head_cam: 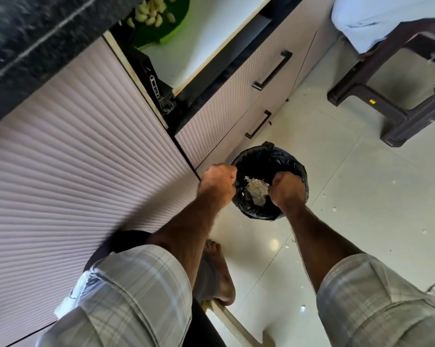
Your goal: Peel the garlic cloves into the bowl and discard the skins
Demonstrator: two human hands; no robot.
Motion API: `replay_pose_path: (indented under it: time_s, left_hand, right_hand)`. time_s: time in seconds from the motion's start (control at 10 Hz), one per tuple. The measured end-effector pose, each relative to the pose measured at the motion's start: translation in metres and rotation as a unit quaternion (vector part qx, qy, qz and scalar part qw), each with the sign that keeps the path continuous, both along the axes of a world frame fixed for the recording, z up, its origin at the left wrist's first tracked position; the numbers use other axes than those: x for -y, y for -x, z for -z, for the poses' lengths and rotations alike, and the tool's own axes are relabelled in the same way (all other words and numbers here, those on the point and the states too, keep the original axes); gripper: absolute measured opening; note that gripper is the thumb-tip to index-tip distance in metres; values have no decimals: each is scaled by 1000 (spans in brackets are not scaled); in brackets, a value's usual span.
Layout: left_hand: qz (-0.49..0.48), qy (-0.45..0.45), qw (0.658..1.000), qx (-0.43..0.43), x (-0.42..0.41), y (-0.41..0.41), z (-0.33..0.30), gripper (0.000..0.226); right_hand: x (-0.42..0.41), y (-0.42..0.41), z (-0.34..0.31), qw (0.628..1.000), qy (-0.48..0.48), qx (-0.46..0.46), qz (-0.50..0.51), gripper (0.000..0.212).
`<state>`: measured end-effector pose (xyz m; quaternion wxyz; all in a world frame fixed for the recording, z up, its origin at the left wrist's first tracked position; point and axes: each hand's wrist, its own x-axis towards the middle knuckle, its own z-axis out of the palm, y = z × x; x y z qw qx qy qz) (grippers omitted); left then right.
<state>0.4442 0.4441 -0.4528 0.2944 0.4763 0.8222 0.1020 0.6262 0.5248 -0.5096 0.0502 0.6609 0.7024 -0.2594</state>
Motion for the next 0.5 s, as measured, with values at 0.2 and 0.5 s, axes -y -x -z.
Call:
replay_pose_path:
  time_s: [0.2,0.5]
  left_hand:
    - [101,144,984,16,31,-1,-26,137]
    - [210,-63,961,-169,69,2,-159,40]
  right_hand:
    - [16,4,-13,958,248,46,-137,102]
    - [41,14,-122,992,-14,-18,-128,85]
